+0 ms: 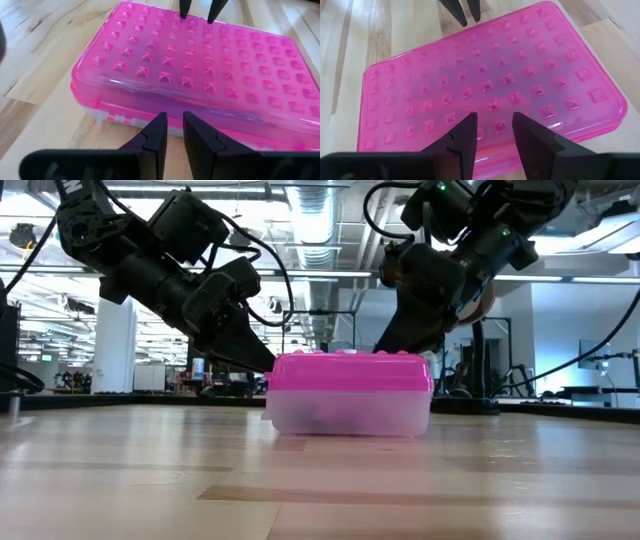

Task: Pick & place school supplies into a supply box
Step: Close the lid of the pink supply box, then return to Home Position

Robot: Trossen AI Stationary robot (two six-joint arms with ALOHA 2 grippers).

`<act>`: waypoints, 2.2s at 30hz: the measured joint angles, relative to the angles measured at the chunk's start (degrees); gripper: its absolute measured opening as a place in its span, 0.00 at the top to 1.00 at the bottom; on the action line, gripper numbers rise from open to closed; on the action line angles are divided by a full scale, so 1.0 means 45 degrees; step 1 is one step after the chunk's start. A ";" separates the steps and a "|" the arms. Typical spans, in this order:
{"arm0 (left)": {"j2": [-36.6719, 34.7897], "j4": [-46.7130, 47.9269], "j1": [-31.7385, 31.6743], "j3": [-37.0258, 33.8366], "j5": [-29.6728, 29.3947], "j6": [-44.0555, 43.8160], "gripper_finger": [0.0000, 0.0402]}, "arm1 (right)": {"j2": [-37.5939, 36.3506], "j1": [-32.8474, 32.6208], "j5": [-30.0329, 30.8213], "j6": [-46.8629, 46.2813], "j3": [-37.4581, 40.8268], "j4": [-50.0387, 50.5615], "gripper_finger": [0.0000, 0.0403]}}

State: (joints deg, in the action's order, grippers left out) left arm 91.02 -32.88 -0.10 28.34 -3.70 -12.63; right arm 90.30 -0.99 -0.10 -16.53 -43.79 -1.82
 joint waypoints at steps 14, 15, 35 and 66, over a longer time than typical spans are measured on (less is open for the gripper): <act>0.0000 0.0000 0.0000 0.0000 0.0199 -0.0067 0.86 | 0.0000 0.0000 0.0048 -0.0228 -0.0019 0.0251 0.70; 0.0000 -0.0002 0.0005 0.0000 0.0202 -0.0071 0.86 | 0.0000 0.0007 0.0044 -0.0225 -0.0019 0.0256 0.70; -0.0330 -0.0115 0.0019 0.0001 0.0480 -0.0096 0.86 | 0.0195 0.0000 0.0245 -0.0316 0.0015 -0.0237 0.70; -0.7334 0.2077 -0.0600 0.2137 -0.0014 0.2469 0.86 | -0.8714 0.0797 0.0783 0.1412 0.0010 0.2267 0.69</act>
State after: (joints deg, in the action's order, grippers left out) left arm 58.02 -23.54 -2.80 37.95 -3.77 -1.52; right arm 51.09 2.59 3.43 -10.18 -43.75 8.38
